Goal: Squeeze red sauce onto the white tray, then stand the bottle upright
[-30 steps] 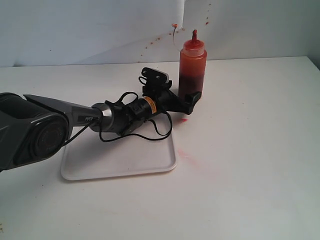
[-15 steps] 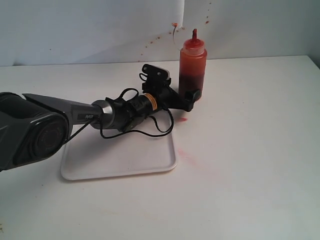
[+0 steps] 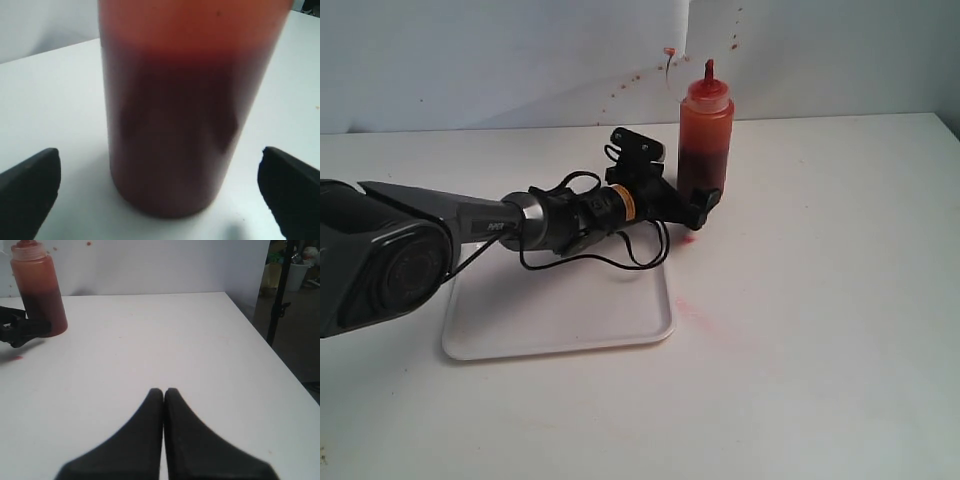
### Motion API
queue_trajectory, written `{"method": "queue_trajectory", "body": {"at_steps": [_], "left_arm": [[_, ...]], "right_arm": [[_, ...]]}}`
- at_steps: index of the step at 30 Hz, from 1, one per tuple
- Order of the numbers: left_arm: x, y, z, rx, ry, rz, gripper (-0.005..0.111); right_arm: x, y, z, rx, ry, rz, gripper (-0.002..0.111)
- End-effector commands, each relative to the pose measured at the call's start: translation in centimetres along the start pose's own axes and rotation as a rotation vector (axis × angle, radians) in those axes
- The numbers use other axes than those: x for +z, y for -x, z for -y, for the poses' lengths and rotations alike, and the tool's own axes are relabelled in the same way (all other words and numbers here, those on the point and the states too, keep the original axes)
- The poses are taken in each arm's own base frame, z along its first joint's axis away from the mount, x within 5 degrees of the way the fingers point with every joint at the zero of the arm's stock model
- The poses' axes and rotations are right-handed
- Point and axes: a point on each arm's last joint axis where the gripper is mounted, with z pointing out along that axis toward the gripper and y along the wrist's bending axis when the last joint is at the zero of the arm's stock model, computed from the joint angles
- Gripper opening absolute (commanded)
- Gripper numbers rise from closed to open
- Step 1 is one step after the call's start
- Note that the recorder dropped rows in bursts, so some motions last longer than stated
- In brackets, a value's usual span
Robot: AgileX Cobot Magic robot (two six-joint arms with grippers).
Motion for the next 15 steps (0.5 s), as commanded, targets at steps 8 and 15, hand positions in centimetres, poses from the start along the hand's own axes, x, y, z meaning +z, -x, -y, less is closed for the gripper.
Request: {"method": "queue_trajectory", "body": {"at_steps": [8,15], "left_arm": [[-2.2,4.2,0.4,0.023,-0.069,-0.066,0.105],[-5.1,4.0,0.1,-0.012,-0.248,-0.119,0.105]], "right_arm": [[-0.1,0.2,0.1,-0.014,-0.009,0.009,0.000],[-0.1,0.2,0.1,-0.014,-0.009,0.009,0.000]]}}
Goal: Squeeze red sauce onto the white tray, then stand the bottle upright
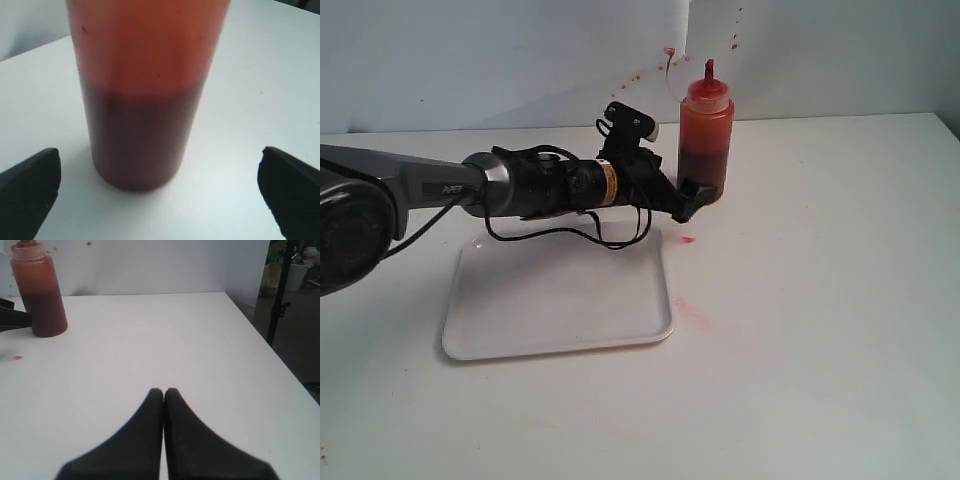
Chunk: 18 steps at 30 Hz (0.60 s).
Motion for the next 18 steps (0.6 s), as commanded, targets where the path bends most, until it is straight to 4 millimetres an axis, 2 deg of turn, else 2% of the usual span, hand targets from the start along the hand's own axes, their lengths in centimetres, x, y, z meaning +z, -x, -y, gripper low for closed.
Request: {"method": "queue_trajectory", "body": {"at_steps": [1,4,9,14,18], "left_arm": [[-2.0,0.2,0.7,-0.038,-0.191,0.001,0.105],[-2.9,0.0,1.9,-0.053,-0.376,0.023,0.105],[-2.8,-0.3,2.7,0.002,-0.421,0.019,0.105],[-2.9,-0.4,2.2,0.010,-0.401,0.004,0.105],[-4.1,-0.5,0.6,-0.045,-0.415,-0.039,0.105]], "right_arm": [[-0.1,0.2,0.1,-0.014,-0.009,0.009,0.000],[-0.1,0.2,0.1,-0.014,-0.009,0.009,0.000],[-0.1,0.2,0.1,-0.014,-0.009,0.009,0.000],[-0.1,0.2,0.1,-0.014,-0.009,0.009,0.000],[-0.1,0.2,0.1,-0.014,-0.009,0.009,0.000]]}}
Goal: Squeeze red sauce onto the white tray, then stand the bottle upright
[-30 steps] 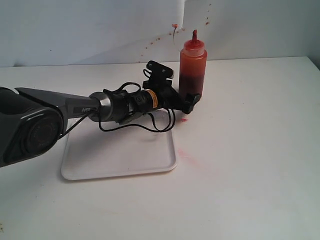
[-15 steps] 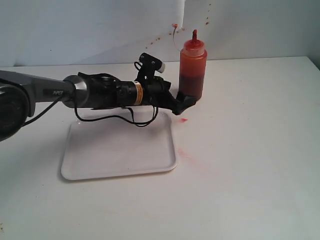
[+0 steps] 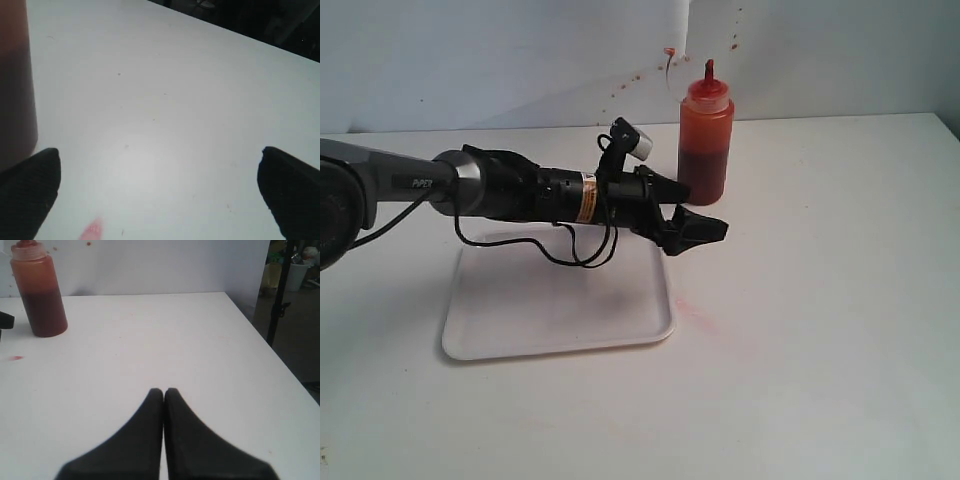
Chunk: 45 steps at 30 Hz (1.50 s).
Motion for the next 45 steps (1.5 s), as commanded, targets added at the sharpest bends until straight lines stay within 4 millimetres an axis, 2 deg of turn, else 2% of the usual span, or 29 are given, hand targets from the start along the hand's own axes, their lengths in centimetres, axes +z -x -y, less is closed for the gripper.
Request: {"method": "queue_trajectory", "body": {"at_steps": [1,5,8,10,13,19,27,33,45], "left_arm": [[-2.6,0.4,-1.2,-0.054,-0.017,-0.011,0.105],[-6.6,1.0,-3.9,-0.084,0.013,0.064,0.105],[-9.2,1.2,-5.8,-0.046,0.068,0.157,0.105],[-10.2,1.2,-6.7,0.023,0.120,0.184,0.105],[-10.4,1.2,-7.2,0.188,0.185,0.177,0.105],[-9.3,1.5,-9.8,0.213,0.269,0.184,0.105],[-6.0,0.2,-11.4,0.141,0.053,0.162,0.102],[-3.9,0.0,-11.0,0.165,-0.094,0.093,0.095],[-0.7,0.6,-9.8,0.241,-0.060,0.042,0.095]], "right_arm": [[-0.1,0.2,0.1,-0.014,-0.009,0.009,0.000],[-0.1,0.2,0.1,-0.014,-0.009,0.009,0.000],[-0.1,0.2,0.1,-0.014,-0.009,0.009,0.000],[-0.1,0.2,0.1,-0.014,-0.009,0.009,0.000],[-0.1,0.2,0.1,-0.014,-0.009,0.009,0.000],[-0.1,0.2,0.1,-0.014,-0.009,0.009,0.000],[-0.1,0.2,0.1,-0.014,-0.009,0.009,0.000],[-0.1,0.2,0.1,-0.014,-0.009,0.009,0.000],[-0.1,0.2,0.1,-0.014,-0.009,0.009,0.000]]}}
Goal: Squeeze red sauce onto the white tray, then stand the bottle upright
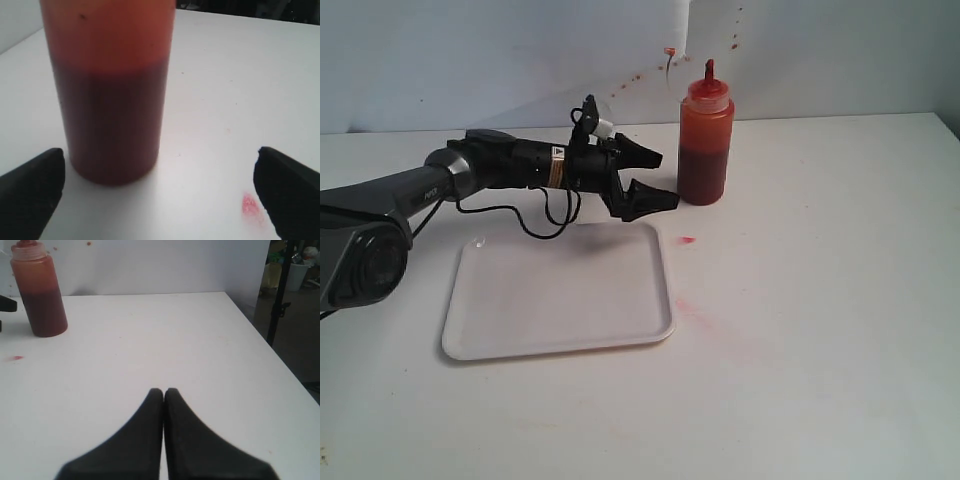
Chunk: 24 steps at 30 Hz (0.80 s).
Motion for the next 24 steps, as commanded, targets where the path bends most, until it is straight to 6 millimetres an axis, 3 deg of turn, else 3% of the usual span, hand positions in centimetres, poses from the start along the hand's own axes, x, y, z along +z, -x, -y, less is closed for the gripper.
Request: {"method": "queue_trajectory", "body": {"at_steps": [1,9,16,24], "left_arm": [[0.9,0.3,0.1,0.012,0.030,-0.020,0.095],[1.9,0.3,0.0,0.035,0.098,-0.053,0.094],[1.9,0.5,-0.1,0.022,0.114,-0.036,0.077],[1.9,0.5,-0.2,0.020,0.121,-0.035,0.077]], "right_arm": [[-0.1,0.2,0.1,-0.014,-0.009,0.009,0.000],[-0.1,0.2,0.1,-0.014,-0.009,0.009,0.000],[-0.1,0.2,0.1,-0.011,-0.009,0.009,0.000],[-0.1,0.2,0.1,-0.011,-0.009,0.009,0.000]]}}
